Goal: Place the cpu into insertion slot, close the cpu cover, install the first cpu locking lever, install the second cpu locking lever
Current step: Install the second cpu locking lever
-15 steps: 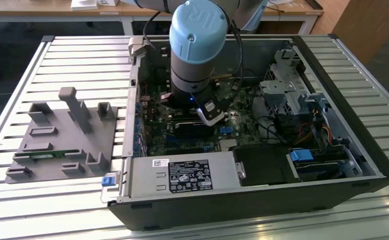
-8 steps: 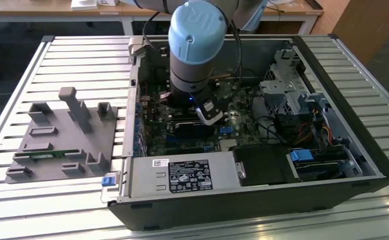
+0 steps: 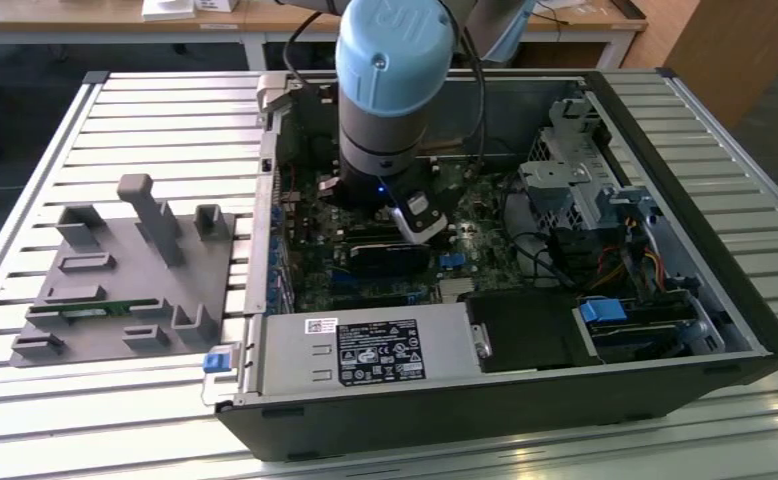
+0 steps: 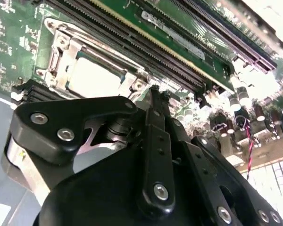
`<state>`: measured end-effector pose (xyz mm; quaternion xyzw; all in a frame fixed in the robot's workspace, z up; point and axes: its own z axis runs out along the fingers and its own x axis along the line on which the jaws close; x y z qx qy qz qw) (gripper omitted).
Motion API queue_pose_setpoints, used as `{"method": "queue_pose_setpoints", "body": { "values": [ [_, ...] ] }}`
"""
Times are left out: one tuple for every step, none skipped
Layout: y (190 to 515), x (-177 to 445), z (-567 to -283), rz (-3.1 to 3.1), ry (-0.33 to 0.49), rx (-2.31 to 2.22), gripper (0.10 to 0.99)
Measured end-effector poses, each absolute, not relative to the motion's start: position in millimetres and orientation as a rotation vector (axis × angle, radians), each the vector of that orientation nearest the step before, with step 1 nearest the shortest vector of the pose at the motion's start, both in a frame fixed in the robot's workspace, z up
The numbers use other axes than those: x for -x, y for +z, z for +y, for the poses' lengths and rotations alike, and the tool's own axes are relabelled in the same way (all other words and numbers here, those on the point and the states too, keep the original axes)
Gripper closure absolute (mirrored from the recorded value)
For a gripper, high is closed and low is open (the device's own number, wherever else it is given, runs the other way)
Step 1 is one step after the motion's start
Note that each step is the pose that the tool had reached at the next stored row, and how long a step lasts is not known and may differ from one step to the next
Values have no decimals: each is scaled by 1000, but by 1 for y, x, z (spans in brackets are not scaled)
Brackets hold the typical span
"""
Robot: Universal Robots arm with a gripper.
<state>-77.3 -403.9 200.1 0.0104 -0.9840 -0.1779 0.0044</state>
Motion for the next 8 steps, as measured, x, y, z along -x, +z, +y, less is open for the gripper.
{"method": "queue_pose_setpoints", "body": {
  "values": [
    [202,77,-404,-3083,-557,-33,973],
    [203,77,-404,-3083,-557,-33,973],
    [206,77,-404,-3083,-557,-33,973],
    [208,77,-404,-3083,-557,-33,973],
    [210,77,-404,-3083,-557,-33,973],
    [213,77,-404,-3083,-557,-33,973],
    [215,77,-404,-3083,-557,-33,973],
    [217,77,-404,-3083,-557,-33,973]
  ]
}}
